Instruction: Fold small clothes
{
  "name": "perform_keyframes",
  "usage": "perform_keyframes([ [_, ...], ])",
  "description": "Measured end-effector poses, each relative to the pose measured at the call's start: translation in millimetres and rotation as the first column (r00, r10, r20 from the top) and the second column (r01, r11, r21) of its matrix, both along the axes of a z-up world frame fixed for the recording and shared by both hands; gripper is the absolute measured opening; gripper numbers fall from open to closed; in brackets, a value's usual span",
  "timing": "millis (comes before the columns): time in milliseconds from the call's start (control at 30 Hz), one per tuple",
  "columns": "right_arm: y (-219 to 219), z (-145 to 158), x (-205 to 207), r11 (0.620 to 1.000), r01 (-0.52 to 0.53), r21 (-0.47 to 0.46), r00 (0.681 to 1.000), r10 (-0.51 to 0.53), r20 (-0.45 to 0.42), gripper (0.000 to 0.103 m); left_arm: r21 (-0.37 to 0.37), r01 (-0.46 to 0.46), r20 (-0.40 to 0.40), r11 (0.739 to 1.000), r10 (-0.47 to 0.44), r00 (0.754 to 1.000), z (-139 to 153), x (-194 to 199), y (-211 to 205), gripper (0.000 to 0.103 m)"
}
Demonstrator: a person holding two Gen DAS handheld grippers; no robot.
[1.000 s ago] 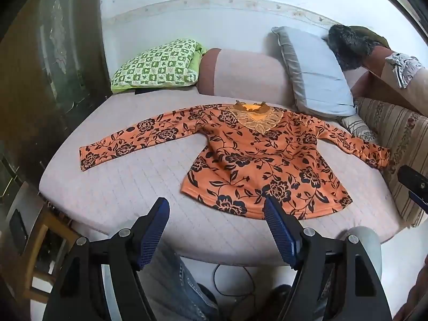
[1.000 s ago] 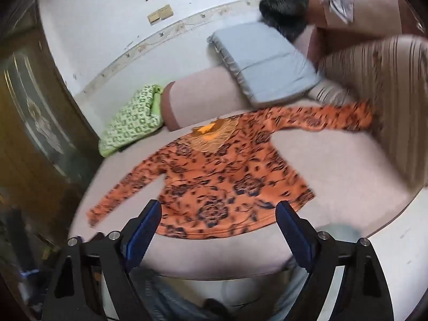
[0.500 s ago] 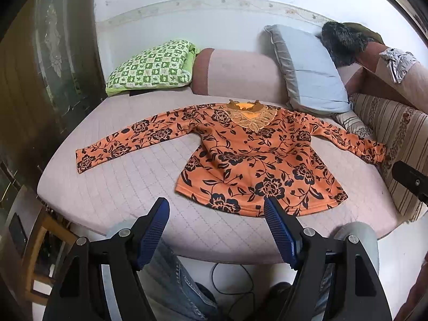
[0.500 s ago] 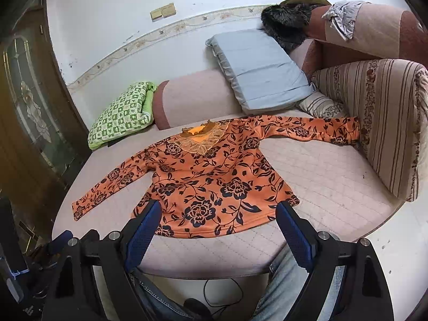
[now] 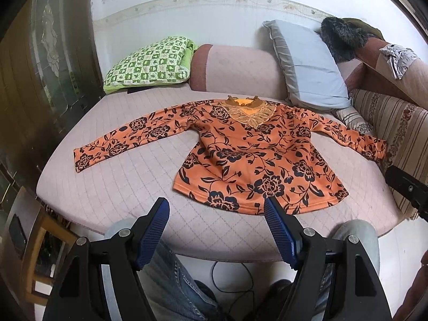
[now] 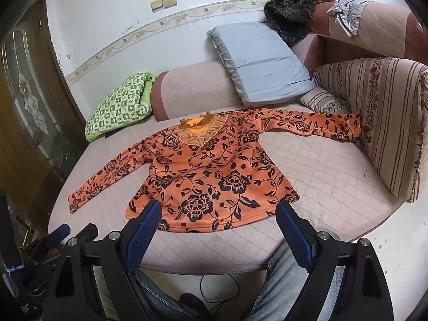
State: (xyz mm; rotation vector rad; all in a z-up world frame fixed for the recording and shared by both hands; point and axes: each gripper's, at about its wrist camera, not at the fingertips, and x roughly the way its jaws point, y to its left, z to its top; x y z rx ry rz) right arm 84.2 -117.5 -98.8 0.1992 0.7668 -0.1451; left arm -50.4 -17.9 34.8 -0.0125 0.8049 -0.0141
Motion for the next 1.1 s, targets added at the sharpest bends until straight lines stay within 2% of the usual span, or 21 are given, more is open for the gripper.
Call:
perform_keyframes([
  [433,3.5,-9.8,12.2,1.000,-0.011,0.000,0.999,0.011,-0.034,0.088,-0.008,-0.011,-0.022,1.000,0.011,1.000,-10.4,10.8,2.7,0.073],
  [633,-6.0,-22.0,20.0,1.000,-0.012,0.023,0.998,0.013,-0.058,0.088,-0.025,-0.036,-0.060,0.999,0.034,0.998,-20.5,30.3,13.3,0.073],
  [800,-15.8,-50.3,35.9,0.999,-0.012,0.043,0.992,0.017,-0.127,0.088,-0.035,-0.067,-0.137,0.997,0.061,0.989,-42.8,60.6,25.0,0.073],
  [933,-31.5,-72.9,50.3,0.995,-0.015,0.102,0.986,0.032,-0.166,0.088,-0.038,-0.084,-0.174,0.996,0.077,0.982,-59.0,93.2,34.0,0.073],
  [1033,-50.2,-89.8,66.1,0.989,-0.018,0.149,0.979,0.047,-0.199,0.088,-0.069,-0.101,-0.207,0.993,0.085,0.975,-76.8,126.5,48.3,0.073],
  [1100,-68.8,-102.3,79.0,0.984,-0.005,0.176,0.974,0.045,-0.223,0.084,-0.083,-0.116,-0.210,0.990,0.097,0.973,-90.4,148.6,61.0,0.073],
])
